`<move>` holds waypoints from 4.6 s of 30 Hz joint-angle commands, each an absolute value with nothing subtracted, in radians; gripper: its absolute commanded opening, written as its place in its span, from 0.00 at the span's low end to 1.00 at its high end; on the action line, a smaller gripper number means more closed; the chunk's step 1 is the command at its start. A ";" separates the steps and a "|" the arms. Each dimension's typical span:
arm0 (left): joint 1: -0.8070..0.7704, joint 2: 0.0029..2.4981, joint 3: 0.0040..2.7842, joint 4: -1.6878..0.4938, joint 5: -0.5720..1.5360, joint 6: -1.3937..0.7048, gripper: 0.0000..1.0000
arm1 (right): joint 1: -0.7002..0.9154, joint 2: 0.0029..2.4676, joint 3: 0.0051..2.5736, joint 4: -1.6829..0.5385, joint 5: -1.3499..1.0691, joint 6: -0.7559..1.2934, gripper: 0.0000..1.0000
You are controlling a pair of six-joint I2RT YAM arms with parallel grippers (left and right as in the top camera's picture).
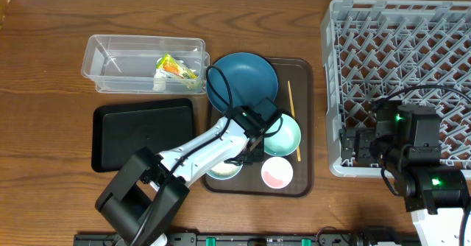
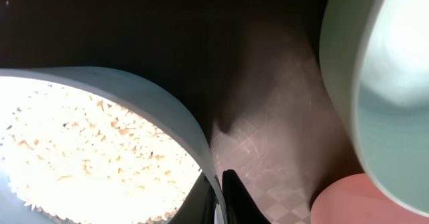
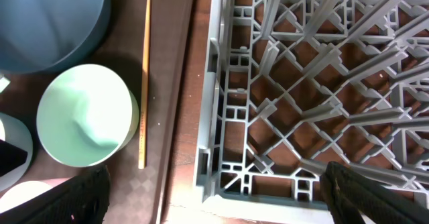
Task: Sort waste into correct bins and load items into the dishwasher rack
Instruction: 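Lift the bowl over the black tray and tip the rice out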
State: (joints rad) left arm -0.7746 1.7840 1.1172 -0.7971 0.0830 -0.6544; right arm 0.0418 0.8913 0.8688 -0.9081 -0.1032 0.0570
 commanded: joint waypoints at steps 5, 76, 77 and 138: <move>-0.772 1.726 1.137 -0.875 0.033 -0.628 0.06 | 0.053 0.891 0.888 -0.909 -0.102 0.066 0.99; 0.534 1.708 0.986 -0.836 1.573 -0.195 0.06 | 0.053 0.891 0.888 -0.913 -0.102 0.066 0.99; 0.534 1.708 0.986 -0.835 1.573 -0.197 0.06 | 0.053 0.891 0.888 -0.913 -0.102 0.066 0.99; 0.514 1.604 1.000 -0.795 1.332 -0.110 0.06 | 0.053 0.891 0.888 -0.916 -0.102 0.066 0.99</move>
State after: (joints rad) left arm 0.5293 1.6737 0.9897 -0.7895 1.3830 -0.1196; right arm 0.0418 0.8913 0.8688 -0.9169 -0.1013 0.0574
